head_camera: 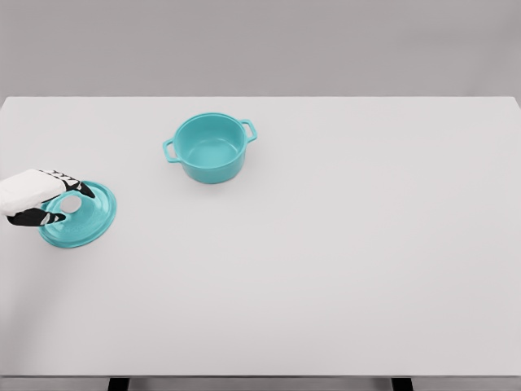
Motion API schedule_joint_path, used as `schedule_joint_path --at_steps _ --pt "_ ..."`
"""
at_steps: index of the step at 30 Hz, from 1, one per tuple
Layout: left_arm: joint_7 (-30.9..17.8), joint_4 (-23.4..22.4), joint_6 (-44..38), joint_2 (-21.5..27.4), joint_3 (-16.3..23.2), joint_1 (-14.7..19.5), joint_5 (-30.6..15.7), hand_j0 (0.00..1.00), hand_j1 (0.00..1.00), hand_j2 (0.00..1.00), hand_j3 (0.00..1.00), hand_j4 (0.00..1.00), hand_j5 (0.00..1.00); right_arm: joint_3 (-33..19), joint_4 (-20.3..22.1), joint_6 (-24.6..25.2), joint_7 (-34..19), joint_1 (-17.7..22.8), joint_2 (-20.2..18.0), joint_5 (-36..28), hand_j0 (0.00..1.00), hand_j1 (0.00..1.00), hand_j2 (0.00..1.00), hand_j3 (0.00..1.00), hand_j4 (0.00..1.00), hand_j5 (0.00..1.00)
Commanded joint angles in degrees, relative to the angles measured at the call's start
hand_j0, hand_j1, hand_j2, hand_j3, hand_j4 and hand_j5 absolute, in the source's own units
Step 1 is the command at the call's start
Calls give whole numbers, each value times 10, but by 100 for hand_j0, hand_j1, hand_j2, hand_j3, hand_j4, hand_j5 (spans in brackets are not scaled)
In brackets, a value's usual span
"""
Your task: Cover the pot with left arm
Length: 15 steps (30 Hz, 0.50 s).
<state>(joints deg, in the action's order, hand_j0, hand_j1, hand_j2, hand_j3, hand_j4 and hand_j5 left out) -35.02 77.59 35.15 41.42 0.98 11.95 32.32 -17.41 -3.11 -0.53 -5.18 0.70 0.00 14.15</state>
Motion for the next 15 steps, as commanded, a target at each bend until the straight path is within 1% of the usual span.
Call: schedule_joint_path --at_steps 1,3,13,15 --pt "0 0 -1 1 0 0 -3 70 70 70 70 70 70 0 -1 0 0 0 0 0 100 100 100 100 100 100" --pt "0 0 -1 1 0 0 -3 67 67 67 67 67 67 0 0 0 0 0 0 0 100 100 100 100 100 100" --pt "0 -2 -1 1 4 0 -3 67 67 67 67 67 67 0 0 0 0 0 0 0 100 100 100 100 100 100" --pt "0 -2 -1 1 4 0 -3 64 64 64 64 64 64 0 -1 0 0 0 0 0 100 100 100 100 100 100"
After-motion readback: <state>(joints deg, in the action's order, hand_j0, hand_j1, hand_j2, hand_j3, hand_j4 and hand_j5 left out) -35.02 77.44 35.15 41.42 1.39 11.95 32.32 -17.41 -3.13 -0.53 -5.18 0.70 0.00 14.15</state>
